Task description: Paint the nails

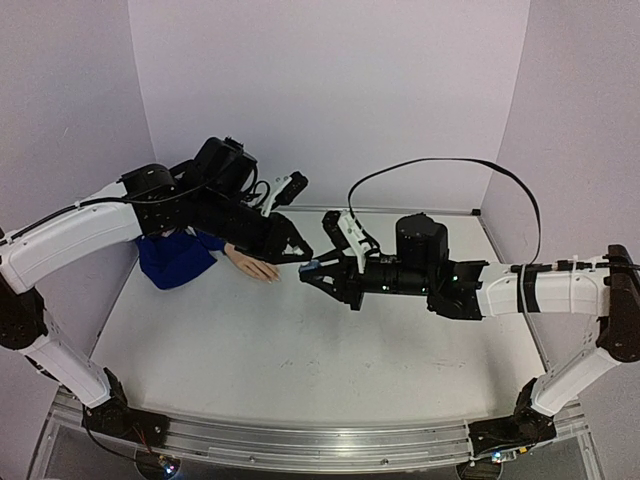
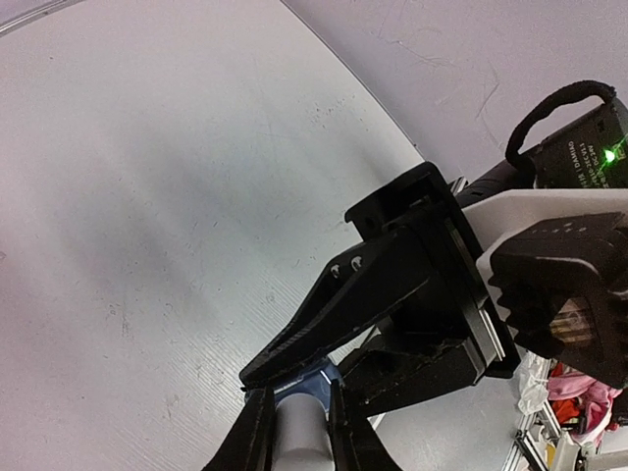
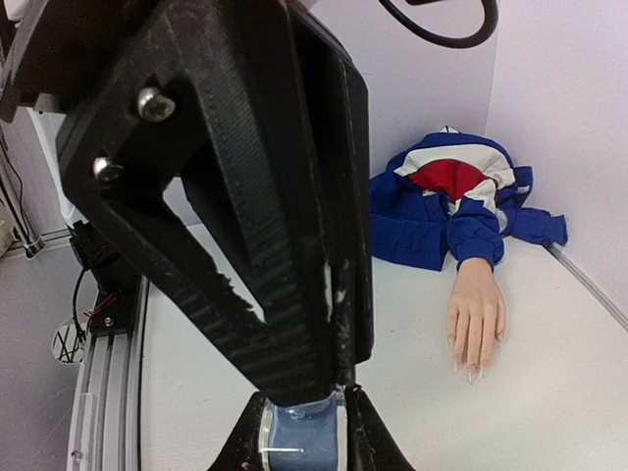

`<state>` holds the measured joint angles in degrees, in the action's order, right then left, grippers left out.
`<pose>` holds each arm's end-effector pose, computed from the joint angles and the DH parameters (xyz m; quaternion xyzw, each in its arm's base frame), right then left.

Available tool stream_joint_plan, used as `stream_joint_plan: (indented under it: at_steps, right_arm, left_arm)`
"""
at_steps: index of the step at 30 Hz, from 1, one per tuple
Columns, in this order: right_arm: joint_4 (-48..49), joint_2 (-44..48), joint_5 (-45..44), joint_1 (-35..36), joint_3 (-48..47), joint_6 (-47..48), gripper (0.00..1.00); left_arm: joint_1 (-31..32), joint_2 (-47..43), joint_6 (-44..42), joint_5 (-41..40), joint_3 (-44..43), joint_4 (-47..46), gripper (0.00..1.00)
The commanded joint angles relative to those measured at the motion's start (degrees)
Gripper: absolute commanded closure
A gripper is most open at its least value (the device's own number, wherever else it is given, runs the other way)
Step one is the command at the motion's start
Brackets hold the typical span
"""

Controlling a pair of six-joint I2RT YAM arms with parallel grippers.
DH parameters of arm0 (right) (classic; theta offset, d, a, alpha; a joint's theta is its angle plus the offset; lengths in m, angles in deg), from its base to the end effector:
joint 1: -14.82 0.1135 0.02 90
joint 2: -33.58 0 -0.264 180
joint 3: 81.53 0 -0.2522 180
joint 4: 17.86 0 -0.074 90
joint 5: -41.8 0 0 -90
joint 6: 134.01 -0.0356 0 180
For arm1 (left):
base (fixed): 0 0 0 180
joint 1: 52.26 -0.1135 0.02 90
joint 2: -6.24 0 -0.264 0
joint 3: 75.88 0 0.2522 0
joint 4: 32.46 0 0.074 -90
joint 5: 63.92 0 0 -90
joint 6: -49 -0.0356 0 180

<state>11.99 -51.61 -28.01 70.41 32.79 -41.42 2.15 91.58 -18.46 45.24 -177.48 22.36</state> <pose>0.1827 0.2885 0.3116 -0.4242 0.4856 0.4378 0.6265 0.1795 -0.2709 0.3802 0.3133 0.8344 -0.3836 0.2417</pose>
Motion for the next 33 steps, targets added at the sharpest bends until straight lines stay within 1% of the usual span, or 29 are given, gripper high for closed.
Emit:
stream_joint_plan:
  at_steps: [1, 3, 6, 7, 22, 33]
  right_arm:
    - [2.7, 0.1, 0.8, 0.2, -3.1, 0.6, 1.00]
    - [2.8, 0.1, 0.4, 0.1, -2.9, 0.7, 1.00]
    - [2.7, 0.3, -0.3, 0.2, -2.5, 1.1, 1.00]
    - [2.8, 0.3, -0.4, 0.2, -2.2, 1.2, 1.00]
    - [3.8, -0.2, 0.7, 0.1, -2.1, 1.2, 1.00]
    - [3.9, 0.3, 0.8, 0.2, -2.0, 1.2, 1.00]
  left_arm:
    - [-0.2, -0.2, -0.2, -0.3, -2.8, -0.2, 0.83]
    - [-0.2, -0.3, -0.3, -0.6, -2.7, -0.2, 0.87]
    - [-0.4, -0.7, -0.2, -1.0, -2.9, 0.0, 0.99]
    - [-0.5, -0.9, -0.2, -0.9, -2.9, 0.0, 1.00]
    - [-2.3, -4.4, 0.2, -1.3, -0.6, 0.0, 1.00]
    - [-2.6, -4.6, 0.1, -1.7, -0.5, 0.0, 1.00]
